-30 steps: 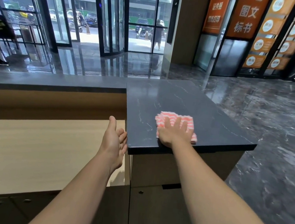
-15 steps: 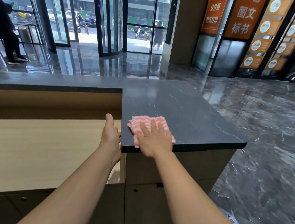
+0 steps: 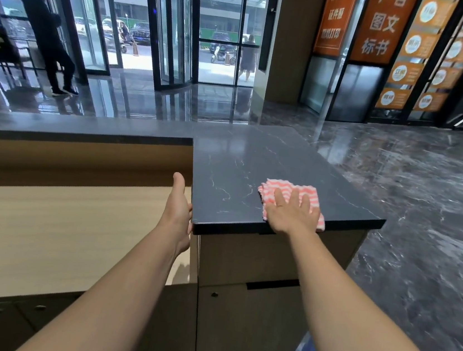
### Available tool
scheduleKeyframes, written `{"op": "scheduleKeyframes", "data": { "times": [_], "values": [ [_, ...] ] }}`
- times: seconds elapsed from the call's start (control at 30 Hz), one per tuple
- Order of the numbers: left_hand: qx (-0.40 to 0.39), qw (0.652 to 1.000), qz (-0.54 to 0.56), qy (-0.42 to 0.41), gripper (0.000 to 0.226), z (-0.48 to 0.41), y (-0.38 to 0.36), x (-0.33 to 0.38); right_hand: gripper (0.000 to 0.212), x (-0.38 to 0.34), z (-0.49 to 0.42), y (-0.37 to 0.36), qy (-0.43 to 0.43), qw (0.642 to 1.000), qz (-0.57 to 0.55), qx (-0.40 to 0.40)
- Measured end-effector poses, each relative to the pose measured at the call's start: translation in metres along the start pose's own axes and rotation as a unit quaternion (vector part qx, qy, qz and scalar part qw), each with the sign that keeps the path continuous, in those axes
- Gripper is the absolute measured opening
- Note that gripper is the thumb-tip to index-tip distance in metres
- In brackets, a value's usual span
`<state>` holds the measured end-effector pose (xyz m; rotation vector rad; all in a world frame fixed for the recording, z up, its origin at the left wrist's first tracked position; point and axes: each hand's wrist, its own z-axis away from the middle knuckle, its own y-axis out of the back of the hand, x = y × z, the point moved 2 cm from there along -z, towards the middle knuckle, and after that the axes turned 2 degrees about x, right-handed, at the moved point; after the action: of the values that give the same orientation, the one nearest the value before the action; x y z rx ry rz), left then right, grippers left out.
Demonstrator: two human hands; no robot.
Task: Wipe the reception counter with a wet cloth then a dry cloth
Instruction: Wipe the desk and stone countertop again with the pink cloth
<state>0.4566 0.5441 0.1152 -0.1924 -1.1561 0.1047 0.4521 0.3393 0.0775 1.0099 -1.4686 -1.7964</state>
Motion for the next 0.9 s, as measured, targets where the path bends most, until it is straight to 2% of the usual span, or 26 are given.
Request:
{"op": "scheduleKeyframes", "data": {
  "times": [0.13,0.33,0.43,0.53,0.67,0.83,0.9],
  "values": [
    [-0.007,1.000,0.014,0.012,0.074,-0.001,0.008,-0.002,0.057,-0.045,0.025,-0.015,0.063,0.998,0.002,0.012],
    [-0.058,0.998,0.011,0.011,0.085,-0.001,0.016,0.002,0.059,-0.119,0.061,-0.037,0.178,0.984,0.020,0.019],
    [-0.057,0.998,0.003,0.019,0.097,-0.013,0.022,0.000,0.057,-0.124,0.064,-0.042,0.217,0.975,0.024,0.028],
    [-0.022,0.999,-0.017,0.018,0.089,-0.008,0.018,0.006,0.054,-0.110,0.057,-0.040,0.243,0.970,0.013,0.029],
    [-0.051,0.997,-0.057,-0.029,0.071,0.002,-0.004,0.014,0.052,-0.078,0.041,-0.028,0.215,0.976,-0.003,0.023],
    [-0.005,0.997,-0.074,-0.039,0.052,-0.008,-0.018,0.016,0.053,-0.024,0.014,-0.008,0.136,0.991,0.005,0.001],
    [0.003,0.998,-0.060,-0.016,0.067,-0.018,-0.021,0.013,0.054,-0.005,0.005,0.000,0.103,0.995,0.011,-0.008]
  ]
}}
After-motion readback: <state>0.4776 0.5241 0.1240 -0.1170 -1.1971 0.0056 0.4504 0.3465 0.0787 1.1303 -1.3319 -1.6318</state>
